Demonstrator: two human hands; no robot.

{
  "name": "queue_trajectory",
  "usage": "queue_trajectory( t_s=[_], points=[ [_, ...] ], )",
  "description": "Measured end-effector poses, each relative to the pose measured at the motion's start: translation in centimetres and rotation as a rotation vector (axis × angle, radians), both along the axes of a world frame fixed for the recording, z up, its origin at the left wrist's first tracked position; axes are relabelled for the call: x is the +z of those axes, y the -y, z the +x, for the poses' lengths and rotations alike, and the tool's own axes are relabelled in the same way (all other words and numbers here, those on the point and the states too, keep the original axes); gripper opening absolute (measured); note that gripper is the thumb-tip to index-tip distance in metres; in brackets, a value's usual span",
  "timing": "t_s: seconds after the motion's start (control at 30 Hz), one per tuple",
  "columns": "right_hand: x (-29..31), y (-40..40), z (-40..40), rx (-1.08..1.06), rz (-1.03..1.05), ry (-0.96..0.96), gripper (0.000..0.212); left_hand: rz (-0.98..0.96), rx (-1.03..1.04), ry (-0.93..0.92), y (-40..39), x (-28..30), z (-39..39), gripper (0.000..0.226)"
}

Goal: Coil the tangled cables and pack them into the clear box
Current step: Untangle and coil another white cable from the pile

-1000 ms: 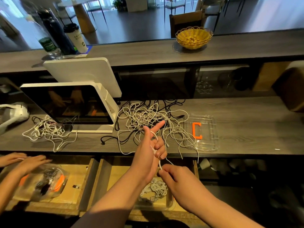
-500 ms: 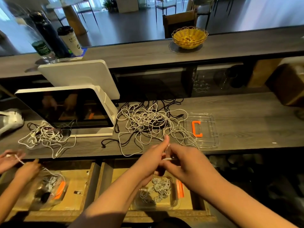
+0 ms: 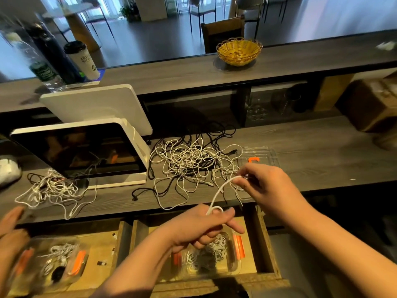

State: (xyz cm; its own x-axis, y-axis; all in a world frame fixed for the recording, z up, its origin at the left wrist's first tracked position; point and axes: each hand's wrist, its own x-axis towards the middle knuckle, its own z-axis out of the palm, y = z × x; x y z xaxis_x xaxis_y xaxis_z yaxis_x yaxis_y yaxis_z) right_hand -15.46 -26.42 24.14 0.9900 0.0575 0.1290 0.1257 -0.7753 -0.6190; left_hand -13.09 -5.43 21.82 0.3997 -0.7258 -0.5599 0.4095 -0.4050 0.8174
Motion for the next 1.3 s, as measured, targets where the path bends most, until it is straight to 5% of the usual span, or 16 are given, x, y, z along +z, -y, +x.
queue_trajectory(
  t_s=[0.4,0.8,1.3],
  points=[
    [-2.1,-1.6,-1.8,-0.194,0.001,-0.166,0.021,-0.042,0.22,0.085,-1.5,-1.3,0.2,0.055],
    [-4.0,-5.4,-3.1,-0.145,0.048,-0.313,0.022,-0.359,0.803,-0.027,-1.0,-0.5,1.9,0.057],
    [-2.4,-9.5,-4.5,0.008,0.14,-0.376,0.028,-0.459,0.816,-0.048,-0.5,-1.0,2.9,0.058]
  ],
)
